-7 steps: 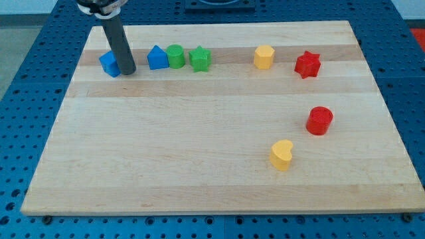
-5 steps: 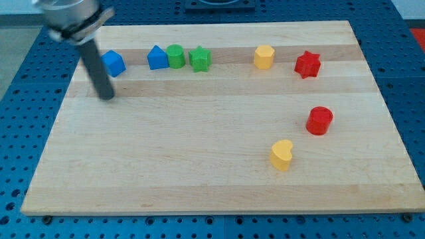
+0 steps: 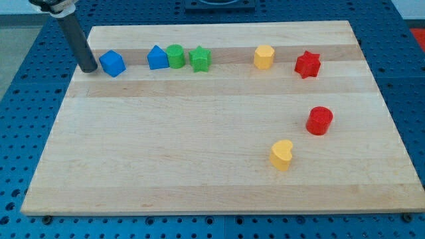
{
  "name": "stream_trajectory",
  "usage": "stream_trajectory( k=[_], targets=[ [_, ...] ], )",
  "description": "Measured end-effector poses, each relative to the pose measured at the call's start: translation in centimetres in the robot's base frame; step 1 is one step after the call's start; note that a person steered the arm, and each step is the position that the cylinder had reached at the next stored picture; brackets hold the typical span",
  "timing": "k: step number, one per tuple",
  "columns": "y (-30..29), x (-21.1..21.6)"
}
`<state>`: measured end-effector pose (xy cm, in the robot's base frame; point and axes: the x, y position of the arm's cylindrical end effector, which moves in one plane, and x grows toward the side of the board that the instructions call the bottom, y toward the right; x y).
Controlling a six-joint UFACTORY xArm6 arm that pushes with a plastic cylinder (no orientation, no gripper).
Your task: Place the yellow hexagon left to the red star
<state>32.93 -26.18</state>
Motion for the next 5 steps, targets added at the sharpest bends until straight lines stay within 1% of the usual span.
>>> stream_trajectory(
  k=[1, 3, 4, 5],
  targets=[
    [5.6, 0.0],
    [5.6, 0.2],
    [5.2, 7.0],
    [5.2, 8.0]
  ],
)
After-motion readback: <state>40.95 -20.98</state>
